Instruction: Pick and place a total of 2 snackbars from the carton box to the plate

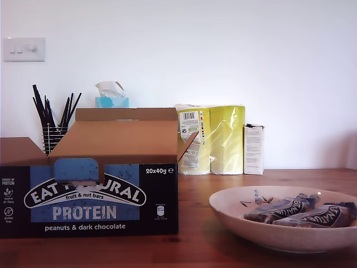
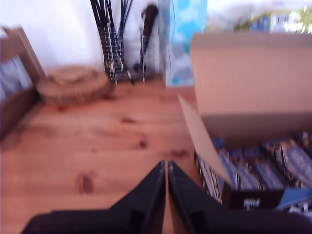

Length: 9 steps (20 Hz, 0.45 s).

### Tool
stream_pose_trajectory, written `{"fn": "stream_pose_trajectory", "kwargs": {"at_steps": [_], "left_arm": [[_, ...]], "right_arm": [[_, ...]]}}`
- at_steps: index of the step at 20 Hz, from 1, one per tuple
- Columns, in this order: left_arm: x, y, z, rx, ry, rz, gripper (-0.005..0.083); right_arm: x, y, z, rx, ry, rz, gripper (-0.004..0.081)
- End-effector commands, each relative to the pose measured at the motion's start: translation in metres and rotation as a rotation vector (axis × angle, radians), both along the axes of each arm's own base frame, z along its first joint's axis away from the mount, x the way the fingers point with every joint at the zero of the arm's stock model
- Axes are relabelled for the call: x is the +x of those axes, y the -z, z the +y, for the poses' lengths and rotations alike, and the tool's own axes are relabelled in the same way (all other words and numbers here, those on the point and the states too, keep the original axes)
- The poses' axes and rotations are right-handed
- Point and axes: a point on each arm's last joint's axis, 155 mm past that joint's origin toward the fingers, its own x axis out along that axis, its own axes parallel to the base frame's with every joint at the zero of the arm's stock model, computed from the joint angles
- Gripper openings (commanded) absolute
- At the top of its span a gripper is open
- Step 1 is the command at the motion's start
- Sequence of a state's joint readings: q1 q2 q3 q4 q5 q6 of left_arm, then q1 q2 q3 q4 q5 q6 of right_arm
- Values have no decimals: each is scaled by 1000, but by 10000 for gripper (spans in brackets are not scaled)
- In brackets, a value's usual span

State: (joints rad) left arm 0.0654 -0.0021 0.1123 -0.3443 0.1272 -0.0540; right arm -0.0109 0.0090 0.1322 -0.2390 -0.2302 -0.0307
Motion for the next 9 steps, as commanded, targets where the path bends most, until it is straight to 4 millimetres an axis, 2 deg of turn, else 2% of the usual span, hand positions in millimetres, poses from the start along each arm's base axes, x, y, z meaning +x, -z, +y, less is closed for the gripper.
{"fn": "stream_pose_trajectory", "kwargs": {"at_steps": [1, 4, 9], "left_arm": [[-1, 15, 0, -8, -3, 42, -24], [-5, 27, 0, -11, -3, 89, -24], [-6, 30, 0, -12, -3, 102, -24]], "right_arm": [[-1, 18, 2, 5, -7, 61, -13], [-6, 40, 1, 6, -3, 152, -13], [-15, 66, 1, 6, -2, 265, -13]]}}
